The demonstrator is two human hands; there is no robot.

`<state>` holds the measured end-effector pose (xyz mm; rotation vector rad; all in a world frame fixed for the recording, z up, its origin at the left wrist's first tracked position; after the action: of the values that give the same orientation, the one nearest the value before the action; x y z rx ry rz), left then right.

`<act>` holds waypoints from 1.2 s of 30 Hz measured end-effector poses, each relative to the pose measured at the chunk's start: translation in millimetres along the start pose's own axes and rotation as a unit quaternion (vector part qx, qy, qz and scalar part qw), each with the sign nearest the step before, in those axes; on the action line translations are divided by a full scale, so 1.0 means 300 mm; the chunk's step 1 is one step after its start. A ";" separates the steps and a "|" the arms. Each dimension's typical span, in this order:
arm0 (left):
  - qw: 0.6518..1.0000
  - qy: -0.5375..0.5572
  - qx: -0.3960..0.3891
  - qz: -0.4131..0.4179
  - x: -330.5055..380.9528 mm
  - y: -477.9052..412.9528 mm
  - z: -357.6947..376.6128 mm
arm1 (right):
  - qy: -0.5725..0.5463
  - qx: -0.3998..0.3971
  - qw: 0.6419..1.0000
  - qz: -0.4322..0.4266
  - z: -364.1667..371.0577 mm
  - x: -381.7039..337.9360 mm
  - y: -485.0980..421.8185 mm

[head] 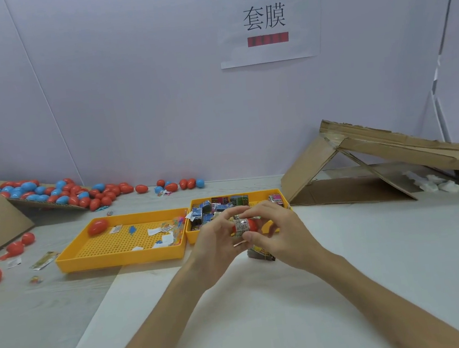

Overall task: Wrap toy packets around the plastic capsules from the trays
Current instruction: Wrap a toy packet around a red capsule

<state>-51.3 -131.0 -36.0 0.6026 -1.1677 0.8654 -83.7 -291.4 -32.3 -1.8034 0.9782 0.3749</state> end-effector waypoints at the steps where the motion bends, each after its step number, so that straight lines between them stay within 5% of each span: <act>1: 1.000 -0.001 0.000 0.001 0.000 0.000 -0.001 | 0.001 -0.002 1.000 0.000 0.000 -0.001 0.001; 36: 0.997 0.075 -0.009 -0.001 0.010 -0.005 -0.006 | -0.126 0.011 0.988 0.085 -0.006 0.001 0.003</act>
<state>-48.7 -129.6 -33.7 0.5151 -1.0378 0.8828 -84.5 -293.3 -32.4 -1.6115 0.9542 0.6780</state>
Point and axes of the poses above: each hand's wrist, its own y-axis away from the middle knuckle, its own z-axis out of the palm, x = y × z, the point moved 2 cm from there along -y, towards the middle knuckle, and after that the axes turned 7 degrees about -y, right-handed, at the moved point
